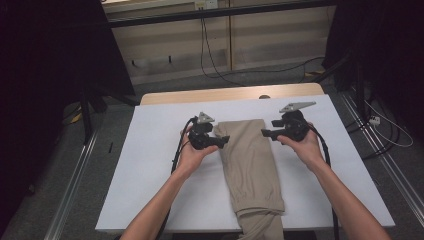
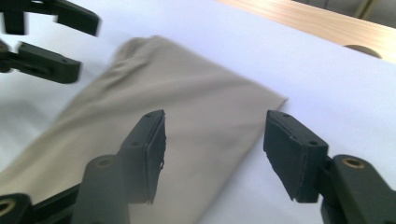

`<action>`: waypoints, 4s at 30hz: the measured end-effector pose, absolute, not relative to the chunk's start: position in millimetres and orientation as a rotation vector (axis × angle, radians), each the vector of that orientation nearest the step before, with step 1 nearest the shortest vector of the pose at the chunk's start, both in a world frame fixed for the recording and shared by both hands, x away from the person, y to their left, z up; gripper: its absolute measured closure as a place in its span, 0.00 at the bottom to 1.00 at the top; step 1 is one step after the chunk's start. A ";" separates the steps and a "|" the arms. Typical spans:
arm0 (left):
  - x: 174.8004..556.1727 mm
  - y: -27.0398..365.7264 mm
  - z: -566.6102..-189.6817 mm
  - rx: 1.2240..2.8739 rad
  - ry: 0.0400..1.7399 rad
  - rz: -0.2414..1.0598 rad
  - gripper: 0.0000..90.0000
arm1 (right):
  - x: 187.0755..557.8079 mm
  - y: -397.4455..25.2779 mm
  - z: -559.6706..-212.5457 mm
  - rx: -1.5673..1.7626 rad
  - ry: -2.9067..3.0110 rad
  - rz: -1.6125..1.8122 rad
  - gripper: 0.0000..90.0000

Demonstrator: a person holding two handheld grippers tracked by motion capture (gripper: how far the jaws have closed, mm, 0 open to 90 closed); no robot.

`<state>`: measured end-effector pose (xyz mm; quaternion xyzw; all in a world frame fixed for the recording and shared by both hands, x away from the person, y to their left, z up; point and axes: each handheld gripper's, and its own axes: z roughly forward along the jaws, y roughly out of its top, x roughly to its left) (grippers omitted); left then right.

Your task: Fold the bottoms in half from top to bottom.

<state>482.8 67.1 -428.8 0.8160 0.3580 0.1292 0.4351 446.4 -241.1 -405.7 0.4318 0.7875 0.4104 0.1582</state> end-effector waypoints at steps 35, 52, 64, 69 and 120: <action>537.3 50.1 -459.7 2.122 0.953 0.249 0.69 | 536.1 -224.5 -457.7 1.296 2.381 1.040 0.71; 534.2 82.7 -404.4 1.893 1.016 0.215 0.94 | 523.1 -218.6 -402.8 1.357 2.220 1.292 0.97; 557.8 96.2 -332.3 1.807 1.005 0.360 0.95 | 534.4 -205.8 -330.9 1.314 2.046 1.401 0.97; 575.4 84.4 -313.0 1.794 1.003 0.387 0.95 | 547.8 -210.8 -307.7 1.346 1.999 1.376 0.97; 392.4 134.2 -426.3 1.999 0.916 0.321 0.16 | 302.4 -76.7 -445.6 0.423 2.866 1.095 0.88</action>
